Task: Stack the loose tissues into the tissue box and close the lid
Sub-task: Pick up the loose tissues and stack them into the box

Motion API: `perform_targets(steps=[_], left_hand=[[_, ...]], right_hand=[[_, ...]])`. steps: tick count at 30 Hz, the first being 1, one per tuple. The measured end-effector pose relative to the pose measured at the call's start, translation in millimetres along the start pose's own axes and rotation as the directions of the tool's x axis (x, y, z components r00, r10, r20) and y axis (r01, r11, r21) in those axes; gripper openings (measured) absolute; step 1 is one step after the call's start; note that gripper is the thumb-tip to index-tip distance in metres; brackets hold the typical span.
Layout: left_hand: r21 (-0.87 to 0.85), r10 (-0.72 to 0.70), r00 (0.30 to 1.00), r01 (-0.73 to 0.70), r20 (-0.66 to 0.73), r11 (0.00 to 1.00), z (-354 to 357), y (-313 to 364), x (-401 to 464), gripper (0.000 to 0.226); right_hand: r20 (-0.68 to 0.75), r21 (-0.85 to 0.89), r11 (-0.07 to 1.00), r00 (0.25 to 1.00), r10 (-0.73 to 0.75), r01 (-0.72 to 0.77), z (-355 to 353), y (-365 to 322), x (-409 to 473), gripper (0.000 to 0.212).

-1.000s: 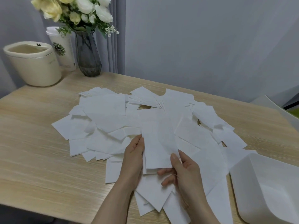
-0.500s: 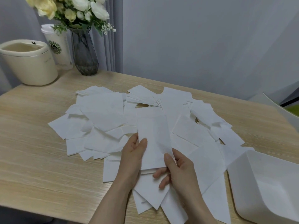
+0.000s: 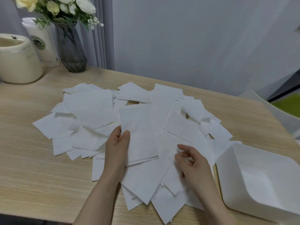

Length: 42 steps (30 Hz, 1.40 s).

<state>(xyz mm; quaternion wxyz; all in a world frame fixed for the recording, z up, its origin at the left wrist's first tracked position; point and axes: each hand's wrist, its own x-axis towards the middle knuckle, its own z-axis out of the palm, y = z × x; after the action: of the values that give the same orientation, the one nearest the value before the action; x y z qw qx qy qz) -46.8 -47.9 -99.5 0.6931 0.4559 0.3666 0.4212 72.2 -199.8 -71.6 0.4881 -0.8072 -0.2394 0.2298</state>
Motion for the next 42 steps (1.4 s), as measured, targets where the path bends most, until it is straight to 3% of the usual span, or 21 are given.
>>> perform_targets(steps=[4,7,10,14,19,27,30,32,35,38,42], left_hand=[[0.009,-0.018,1.0,0.018,-0.01,1.0,-1.4,-3.6,-0.2,0.025],[0.006,-0.02,1.0,0.02,-0.008,1.0,-2.2,-4.5,-0.4,0.024],[0.008,-0.014,1.0,0.015,-0.006,1.0,-3.0,-5.7,-0.3,0.024],[0.02,-0.01,1.0,0.009,0.007,1.0,-3.6,-7.0,-0.3,0.024],[0.03,-0.014,1.0,0.013,0.012,0.999,-4.0,-7.0,-0.6,0.025],[0.013,-0.015,0.998,0.014,0.055,1.0,-4.6,-6.1,-1.1,0.025],[0.012,-0.041,0.991,0.04,0.13,0.999,-2.7,-4.1,-1.4,0.025],[0.026,-0.077,0.978,0.073,0.193,0.997,-1.9,-3.2,-1.6,0.024],[0.055,-0.099,0.967,0.089,0.235,0.995,-2.6,-2.8,-1.3,0.025],[0.043,-0.101,0.965,0.093,0.243,0.995,-3.0,-2.3,-1.7,0.025],[0.042,-0.111,0.965,0.104,0.236,0.994,-3.8,-1.3,-2.4,0.024]], right_hand=[[0.006,-0.107,0.994,1.0,0.012,-0.012,-3.1,3.0,-4.5,0.021],[-0.032,-0.298,0.955,0.999,-0.023,0.012,-6.5,0.7,-13.1,0.025],[-0.047,-0.537,0.842,0.994,-0.098,0.058,-7.6,-0.7,-18.6,0.052],[-0.018,-0.716,0.698,1.0,-0.023,0.003,-1.0,3.5,-14.9,0.087],[-0.045,-0.712,0.702,0.998,-0.039,-0.004,1.7,10.4,-15.8,0.081],[-0.178,-0.571,0.813,0.95,-0.256,0.112,-6.2,16.3,-20.3,0.038],[-0.287,-0.381,0.894,0.89,-0.355,0.234,-2.8,14.7,-16.1,0.035],[-0.289,-0.281,0.88,0.841,-0.458,0.383,2.0,10.9,-12.2,0.041],[-0.192,-0.251,0.809,0.792,-0.58,0.532,15.2,5.1,-7.7,0.053],[-0.006,-0.304,0.693,0.727,-0.687,0.653,30.8,4.6,-3.3,0.059],[0.165,-0.237,0.621,0.661,-0.732,0.747,39.5,9.2,2.4,0.054]])
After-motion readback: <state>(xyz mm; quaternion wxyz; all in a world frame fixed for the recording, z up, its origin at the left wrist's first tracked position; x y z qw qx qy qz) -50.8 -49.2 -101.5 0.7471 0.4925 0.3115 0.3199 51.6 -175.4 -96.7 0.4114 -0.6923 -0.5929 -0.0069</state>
